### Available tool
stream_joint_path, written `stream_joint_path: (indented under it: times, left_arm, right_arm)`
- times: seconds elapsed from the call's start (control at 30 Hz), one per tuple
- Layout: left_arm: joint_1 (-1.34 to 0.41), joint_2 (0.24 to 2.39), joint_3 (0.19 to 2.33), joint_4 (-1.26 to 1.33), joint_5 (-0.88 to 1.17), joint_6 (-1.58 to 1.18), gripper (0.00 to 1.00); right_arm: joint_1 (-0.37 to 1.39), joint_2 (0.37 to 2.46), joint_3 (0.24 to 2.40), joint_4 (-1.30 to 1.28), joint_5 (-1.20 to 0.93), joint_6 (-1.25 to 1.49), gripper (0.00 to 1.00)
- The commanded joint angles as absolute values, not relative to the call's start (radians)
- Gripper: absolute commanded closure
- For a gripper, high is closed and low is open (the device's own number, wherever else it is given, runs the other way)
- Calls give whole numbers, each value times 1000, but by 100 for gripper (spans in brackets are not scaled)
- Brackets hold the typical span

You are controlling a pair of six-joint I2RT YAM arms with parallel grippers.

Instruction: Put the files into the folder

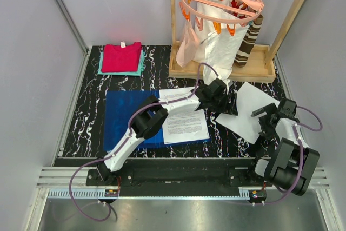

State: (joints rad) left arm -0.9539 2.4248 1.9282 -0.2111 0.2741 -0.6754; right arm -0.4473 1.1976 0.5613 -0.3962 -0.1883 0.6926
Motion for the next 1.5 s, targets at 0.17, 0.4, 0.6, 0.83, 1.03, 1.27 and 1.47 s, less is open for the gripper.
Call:
stream_joint_path:
  times: [0.17, 0.4, 0.6, 0.83, 1.03, 1.27, 1.47]
  left_arm:
    - [-936, 2482, 1876, -262, 305, -678, 18]
    - [-937, 2485, 1876, -258, 310, -678, 18]
    - [-937, 2491, 1884, -253, 316, -686, 18]
    - [-937, 2488, 1881, -259, 319, -680, 18]
    - [-936, 2496, 1885, -258, 330, -680, 18]
    - [-939, 2491, 1901, -275, 324, -672, 18]
    - [-937, 2502, 1896, -282, 319, -670, 18]
  right_arm:
    - [-457, 1249, 584, -474, -8, 726, 0]
    - [-457, 1241, 621, -543, 72, 719, 0]
    - [-460, 1195, 654, -546, 172, 684, 0]
    - [-460, 1328, 600, -456, 3, 710, 0]
    - [-459, 1413, 548, -276, -344, 709, 0]
    - [-459, 1278, 485, -152, -505, 689, 0]
    - [-459, 1151, 472, -156, -537, 712, 0]
